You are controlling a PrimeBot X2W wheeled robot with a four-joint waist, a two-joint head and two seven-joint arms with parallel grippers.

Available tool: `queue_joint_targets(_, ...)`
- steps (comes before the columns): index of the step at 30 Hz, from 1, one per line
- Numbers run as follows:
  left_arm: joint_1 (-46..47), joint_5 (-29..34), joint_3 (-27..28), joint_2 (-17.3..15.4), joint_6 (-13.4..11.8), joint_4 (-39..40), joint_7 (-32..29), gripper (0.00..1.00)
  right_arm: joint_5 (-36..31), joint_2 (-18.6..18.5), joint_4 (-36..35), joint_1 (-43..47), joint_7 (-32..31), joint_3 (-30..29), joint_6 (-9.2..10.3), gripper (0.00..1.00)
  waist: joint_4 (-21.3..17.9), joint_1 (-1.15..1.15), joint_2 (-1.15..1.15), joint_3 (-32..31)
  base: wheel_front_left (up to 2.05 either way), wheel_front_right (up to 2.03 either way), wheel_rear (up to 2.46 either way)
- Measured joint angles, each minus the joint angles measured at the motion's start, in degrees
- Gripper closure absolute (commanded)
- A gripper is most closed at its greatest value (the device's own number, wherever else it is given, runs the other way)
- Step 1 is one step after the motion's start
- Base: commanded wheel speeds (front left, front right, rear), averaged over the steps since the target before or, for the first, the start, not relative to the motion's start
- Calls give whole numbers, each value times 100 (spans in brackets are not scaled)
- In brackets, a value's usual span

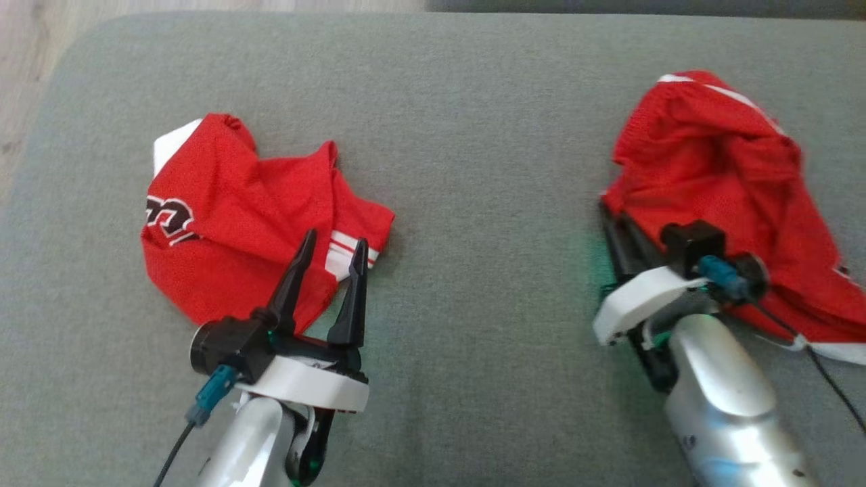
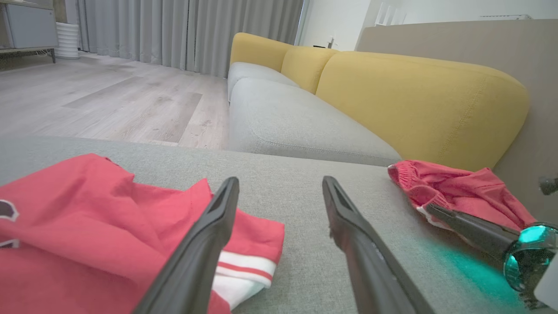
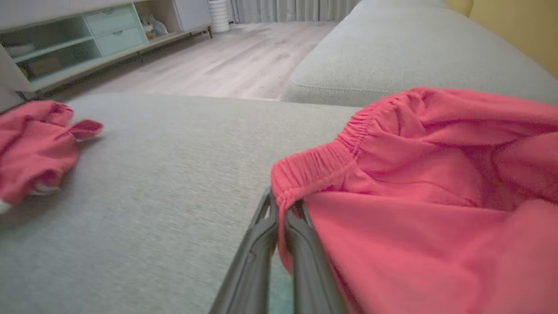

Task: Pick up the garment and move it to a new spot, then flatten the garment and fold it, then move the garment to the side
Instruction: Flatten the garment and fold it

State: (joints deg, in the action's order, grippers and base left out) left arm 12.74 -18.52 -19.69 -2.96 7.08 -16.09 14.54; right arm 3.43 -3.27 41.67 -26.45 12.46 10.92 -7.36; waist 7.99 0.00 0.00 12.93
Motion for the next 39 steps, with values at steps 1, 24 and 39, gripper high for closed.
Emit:
queue_joint_targets(1, -1, 0, 3, 0, 0, -12, 0, 0, 227, -5, -86, 3, 24, 241, 0, 100, -32, 0, 0, -24, 0, 0, 0)
queue_joint_targets(24, -153, 42, 36, 5, 1, -41, 0, 0, 3276, -56, -1912, 657, -1456, 1861, 0, 100, -211, -1, 0, -389, 0, 0, 0)
queue_joint_targets(39, 18, 34, -60, 8, 5, -44, 0, 0, 3058, -391, -218, -452, -1784, 1414, 0, 100, 126, 0, 0, -37, 0, 0, 0)
